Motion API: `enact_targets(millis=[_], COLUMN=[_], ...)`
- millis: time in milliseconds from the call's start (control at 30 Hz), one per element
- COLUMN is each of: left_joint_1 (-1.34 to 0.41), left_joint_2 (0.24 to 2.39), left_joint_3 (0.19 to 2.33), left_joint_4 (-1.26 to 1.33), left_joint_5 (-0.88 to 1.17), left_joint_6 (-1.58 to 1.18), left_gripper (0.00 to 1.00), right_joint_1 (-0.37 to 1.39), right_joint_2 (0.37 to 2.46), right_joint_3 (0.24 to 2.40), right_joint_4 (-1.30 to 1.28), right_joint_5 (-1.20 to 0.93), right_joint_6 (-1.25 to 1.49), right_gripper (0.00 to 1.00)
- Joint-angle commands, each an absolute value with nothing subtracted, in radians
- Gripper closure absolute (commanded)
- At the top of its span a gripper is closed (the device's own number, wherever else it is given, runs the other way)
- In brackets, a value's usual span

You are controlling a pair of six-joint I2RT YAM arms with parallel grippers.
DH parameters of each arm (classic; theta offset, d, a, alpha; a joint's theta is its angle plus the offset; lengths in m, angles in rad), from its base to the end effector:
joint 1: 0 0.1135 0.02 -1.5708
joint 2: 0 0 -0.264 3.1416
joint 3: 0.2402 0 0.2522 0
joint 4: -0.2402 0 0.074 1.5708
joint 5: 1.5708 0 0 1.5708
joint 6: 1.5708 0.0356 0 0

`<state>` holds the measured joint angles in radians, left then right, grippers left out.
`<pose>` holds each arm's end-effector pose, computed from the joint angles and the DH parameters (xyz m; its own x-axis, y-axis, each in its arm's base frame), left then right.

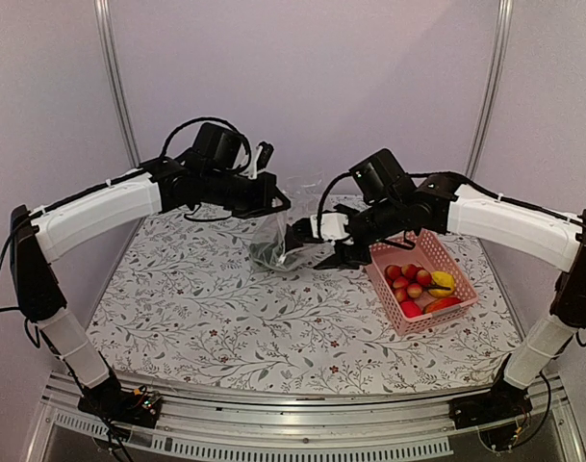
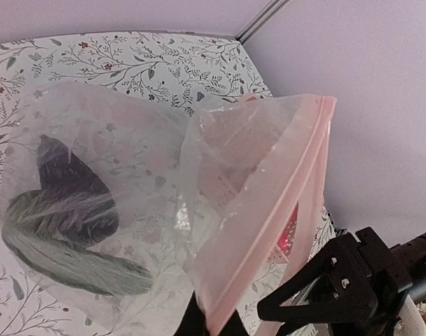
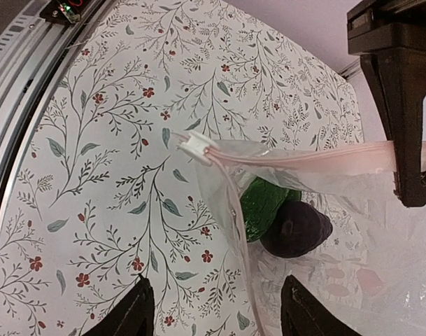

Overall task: Place the food in the zip-top bag and seal the zipper
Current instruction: Pass from the left arm to the right

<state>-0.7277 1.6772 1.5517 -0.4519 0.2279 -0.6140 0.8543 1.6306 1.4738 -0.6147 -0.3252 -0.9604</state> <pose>0.2856 -0.2652 0.3455 -0.7879 -0.0498 -0.6138 0.4103 0.7008 -0.5835 0.2307 0.2822 0.3229 0.4463 -0.6698 -0.5934 -0.8710 -0.1731 -0.4597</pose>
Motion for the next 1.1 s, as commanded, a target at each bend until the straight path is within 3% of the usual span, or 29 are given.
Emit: enact_targets(millis=[0,67,200,300,567,900,1067], left_joint_1=[-0.714,-0.714,-0.718,-0.729,-0.753,-0.792,-0.796], left_joint_2=[1.682,1.681,1.672,1.654,1.639,1.748,1.816], left_joint_3=[1.586,1.588,1.609,1.607,1.598,1.766,1.836], left_joint_4=[-0.496,-0.508,-0.574,-0.619,-0.701,-0.733,-0.796], left_joint_5=[0.258,0.257,0.231,0.208,0.161,0.192,0.159], left_joint_6=[-0.594,-0.592,-0.585,-0.586,-0.581,-0.510,-0.501], left_gripper=[1.00,0.96,0.77,0.71,0.73,0.66,0.74], right_joint_1=[0.868,0.871,0.873,0.873,0.877,0.886,0.885], right_joint_2=[1.695,1.710,1.715,1.710,1.700,1.698,1.693], right_joint_3=[1.522,1.540,1.556,1.562,1.569,1.587,1.591], right_joint_4=[-0.560,-0.561,-0.559,-0.558,-0.555,-0.563,-0.562], right_joint_5=[-0.220,-0.217,-0.232,-0.240,-0.259,-0.260,-0.253], right_joint_6=[-0.968,-0.965,-0.953,-0.946,-0.941,-0.916,-0.900], right_gripper=[0.44,0.59,0.88,0.97,0.99,0.98,0.98])
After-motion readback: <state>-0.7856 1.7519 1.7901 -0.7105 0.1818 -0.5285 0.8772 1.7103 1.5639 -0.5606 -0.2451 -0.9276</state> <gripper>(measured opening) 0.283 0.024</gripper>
